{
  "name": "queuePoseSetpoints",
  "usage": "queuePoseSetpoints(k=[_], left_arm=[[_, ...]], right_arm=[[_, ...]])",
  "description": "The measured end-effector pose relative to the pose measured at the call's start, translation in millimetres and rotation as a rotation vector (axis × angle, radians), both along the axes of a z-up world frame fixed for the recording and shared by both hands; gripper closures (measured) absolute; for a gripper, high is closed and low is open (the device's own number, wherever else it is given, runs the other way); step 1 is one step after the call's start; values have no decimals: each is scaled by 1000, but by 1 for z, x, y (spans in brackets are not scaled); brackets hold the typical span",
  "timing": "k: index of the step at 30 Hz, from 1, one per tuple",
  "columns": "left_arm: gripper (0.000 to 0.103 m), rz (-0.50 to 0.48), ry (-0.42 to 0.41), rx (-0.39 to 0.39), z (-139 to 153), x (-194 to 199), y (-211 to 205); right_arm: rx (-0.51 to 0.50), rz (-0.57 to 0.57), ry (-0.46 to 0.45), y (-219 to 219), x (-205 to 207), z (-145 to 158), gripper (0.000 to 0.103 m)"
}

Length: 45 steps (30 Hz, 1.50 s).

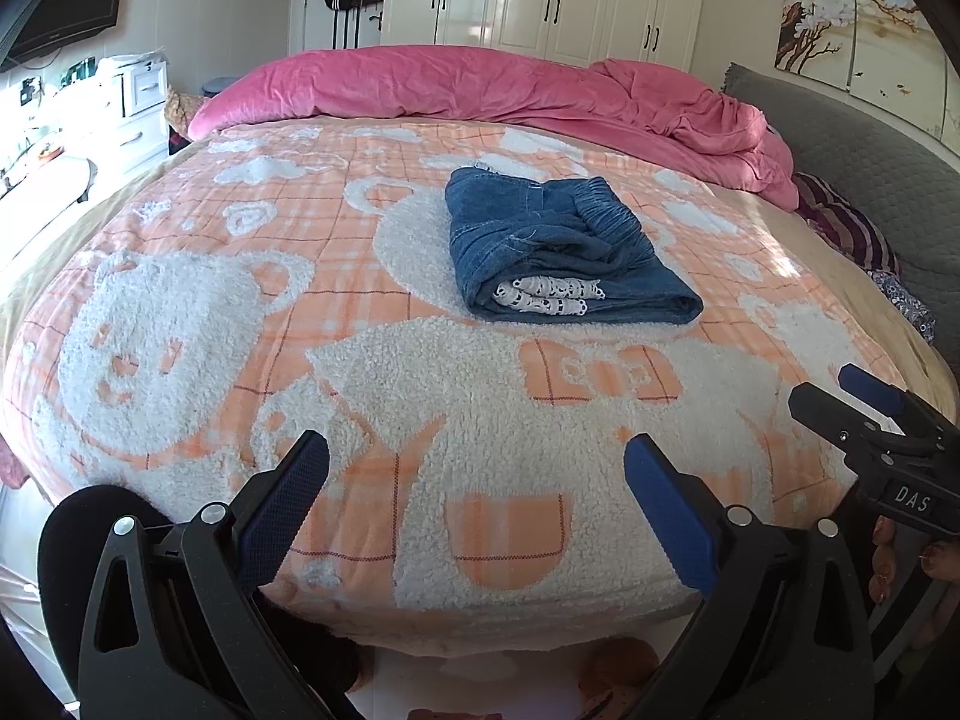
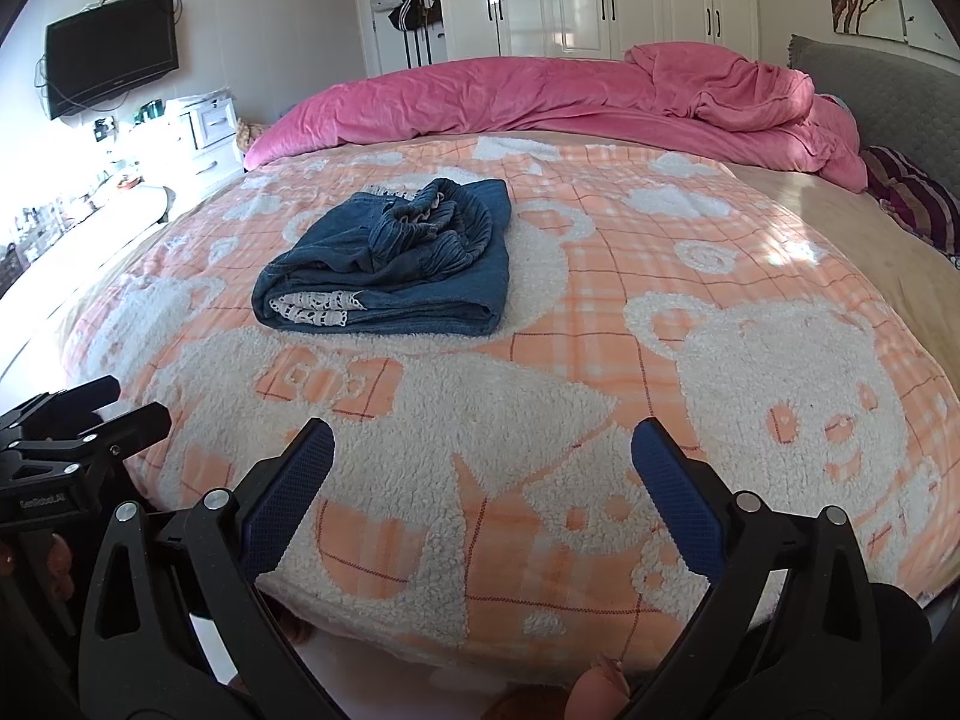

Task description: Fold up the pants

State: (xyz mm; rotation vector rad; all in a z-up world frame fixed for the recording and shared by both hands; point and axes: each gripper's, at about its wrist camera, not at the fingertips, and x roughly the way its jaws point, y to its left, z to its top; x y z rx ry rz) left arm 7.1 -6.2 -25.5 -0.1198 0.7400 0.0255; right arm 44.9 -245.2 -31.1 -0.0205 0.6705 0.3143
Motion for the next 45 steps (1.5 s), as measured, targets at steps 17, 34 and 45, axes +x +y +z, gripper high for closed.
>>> queuePoseSetpoints(k=[17, 34, 45], left_arm=[[5, -8, 4, -7, 1, -1, -1], [5, 5, 18, -13, 1, 2, 3], [5, 14, 37, -14, -1, 4, 7]], right_arm=[[-1, -4, 3, 0, -1, 0, 9], [-2, -5, 5, -2, -2, 0, 9], [-1, -4, 7, -2, -1, 0, 9]])
